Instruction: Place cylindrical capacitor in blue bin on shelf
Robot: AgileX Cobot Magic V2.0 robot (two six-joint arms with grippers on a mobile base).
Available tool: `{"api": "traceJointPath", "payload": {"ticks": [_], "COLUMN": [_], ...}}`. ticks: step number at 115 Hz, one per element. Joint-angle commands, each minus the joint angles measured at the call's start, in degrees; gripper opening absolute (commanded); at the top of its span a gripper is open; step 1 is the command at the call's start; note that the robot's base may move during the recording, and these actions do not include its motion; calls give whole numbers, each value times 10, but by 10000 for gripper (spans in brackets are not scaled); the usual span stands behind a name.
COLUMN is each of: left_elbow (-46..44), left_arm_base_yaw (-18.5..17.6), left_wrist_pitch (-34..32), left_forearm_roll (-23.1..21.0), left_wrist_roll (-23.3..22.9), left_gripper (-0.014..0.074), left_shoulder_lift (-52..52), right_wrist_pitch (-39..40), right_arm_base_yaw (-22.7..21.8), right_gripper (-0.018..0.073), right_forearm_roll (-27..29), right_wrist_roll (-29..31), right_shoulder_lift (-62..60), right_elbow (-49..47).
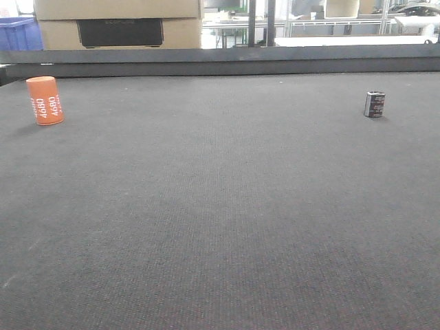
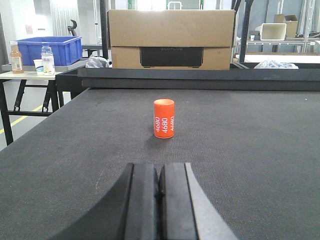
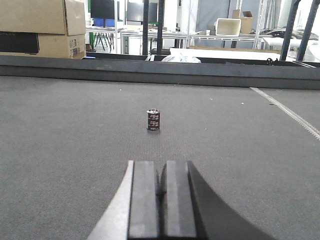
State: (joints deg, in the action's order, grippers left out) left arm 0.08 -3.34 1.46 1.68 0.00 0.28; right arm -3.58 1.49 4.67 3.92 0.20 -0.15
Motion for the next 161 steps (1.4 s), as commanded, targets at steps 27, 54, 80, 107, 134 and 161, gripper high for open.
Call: {"api": "traceJointPath", "payload": {"ticks": [27, 54, 80, 107, 134, 161], "left_elbow": [-1, -1, -1, -1, -129, -332], "left_arm_base_yaw": [4, 4, 4, 4, 4, 4], "left_wrist_pitch": [-8, -10, -38, -98, -3, 157], "left_forearm_roll": [-3, -3, -3, -17, -10, 10], "left_wrist_roll": [0, 0, 0, 0, 0, 0], "left_gripper": [-111, -111, -111, -111, -111, 90], "left_shoulder_lift": [-3, -3, -3, -3, 2, 128], "right_wrist_pitch": [11, 11, 32, 75, 39, -34], "right_arm_base_yaw": [-4, -4, -4, -4, -4, -4], "right_gripper": [-167, -167, -167, -167, -167, -77], "right_forearm_roll": [3, 3, 3, 5, 20, 15], "right_wrist_roll": [0, 0, 0, 0, 0, 0], "right_shoulder_lift": [-2, -2, -2, -2, -2, 140], "right_elbow": [1, 1, 1, 1, -137, -310]}}
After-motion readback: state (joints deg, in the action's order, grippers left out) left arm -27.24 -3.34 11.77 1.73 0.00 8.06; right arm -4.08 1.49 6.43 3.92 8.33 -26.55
